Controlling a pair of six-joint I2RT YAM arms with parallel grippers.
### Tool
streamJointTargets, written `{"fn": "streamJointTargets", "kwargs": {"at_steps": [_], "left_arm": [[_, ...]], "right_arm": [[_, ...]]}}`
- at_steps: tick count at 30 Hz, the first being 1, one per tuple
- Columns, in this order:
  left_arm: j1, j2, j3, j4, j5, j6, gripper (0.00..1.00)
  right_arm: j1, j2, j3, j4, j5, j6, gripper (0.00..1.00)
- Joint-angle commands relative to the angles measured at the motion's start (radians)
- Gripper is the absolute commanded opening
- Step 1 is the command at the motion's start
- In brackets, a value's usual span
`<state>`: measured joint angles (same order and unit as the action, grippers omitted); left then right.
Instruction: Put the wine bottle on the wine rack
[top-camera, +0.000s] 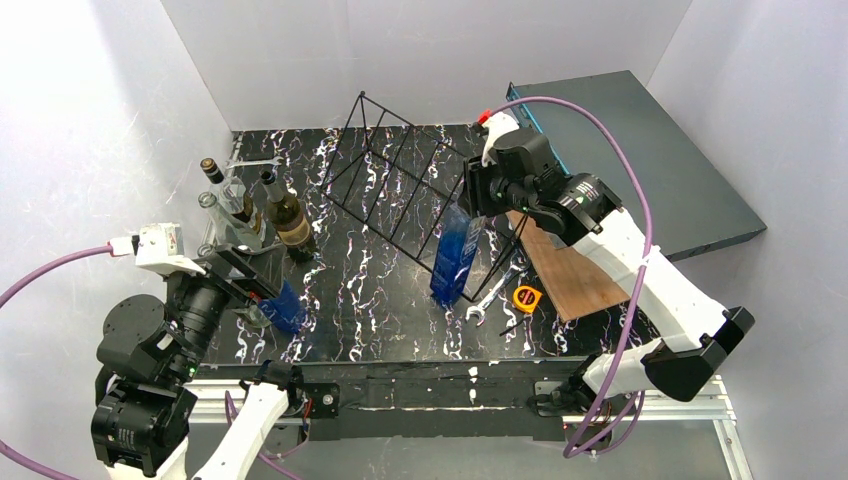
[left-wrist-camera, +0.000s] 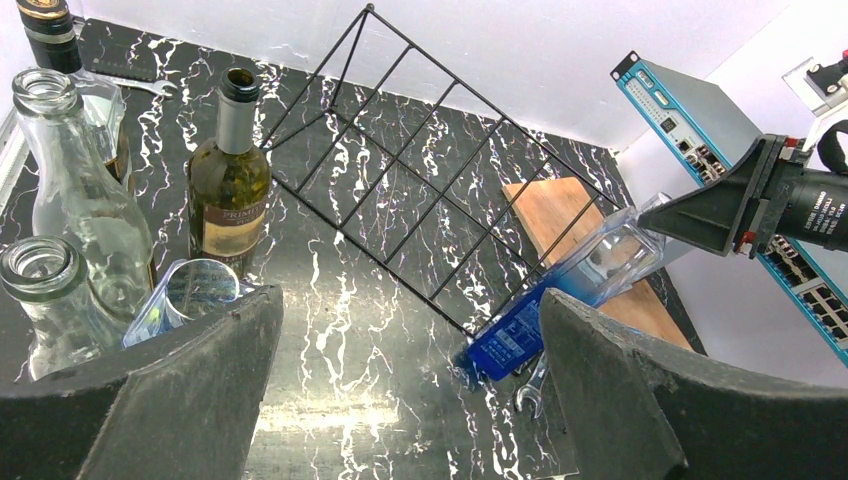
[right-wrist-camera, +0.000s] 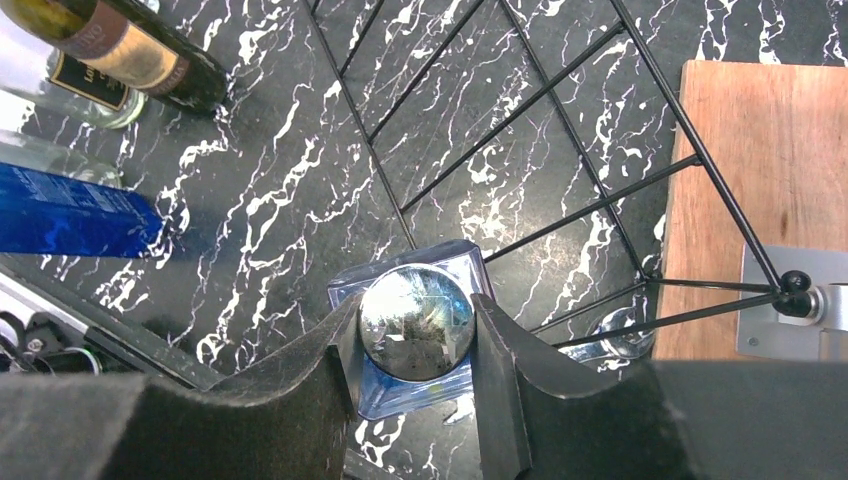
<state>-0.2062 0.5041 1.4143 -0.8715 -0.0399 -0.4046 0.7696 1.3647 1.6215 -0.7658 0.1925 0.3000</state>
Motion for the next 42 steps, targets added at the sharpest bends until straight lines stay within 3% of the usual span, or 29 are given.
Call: {"fn": "streamJointTargets", "kwargs": {"at_steps": [1,13,26,34,42], "left_arm": [[-0.004,0.016,-0.005,0.004,0.01,0.0,0.99],[-0.004,0.02,-0.006,0.004,0.011,-0.001,0.99],[-0.004,0.016,-0.011,-0.003,0.002,0.008,0.99],[-0.004,0.016,-0.018,-0.002,0.002,0.006,0.99],[-0.004,0.02,-0.027,0.001,-0.002,0.006,0.99]], "right_arm": [[-0.022,-0.056,0.095,0.091,-0.024,-0.027,0.01],[-0.108,-0.05,0.058,0.116,-0.107,-0.038,0.01],[-0.358,-0.02,-0.047,0.142,-0.533,0.068,0.01],[-0.378,0.038,-0.045,0.091,-0.499,0.027,0.01],[-0.377,0.077,-0.023,0.038,-0.386,-0.034,0.23]]}}
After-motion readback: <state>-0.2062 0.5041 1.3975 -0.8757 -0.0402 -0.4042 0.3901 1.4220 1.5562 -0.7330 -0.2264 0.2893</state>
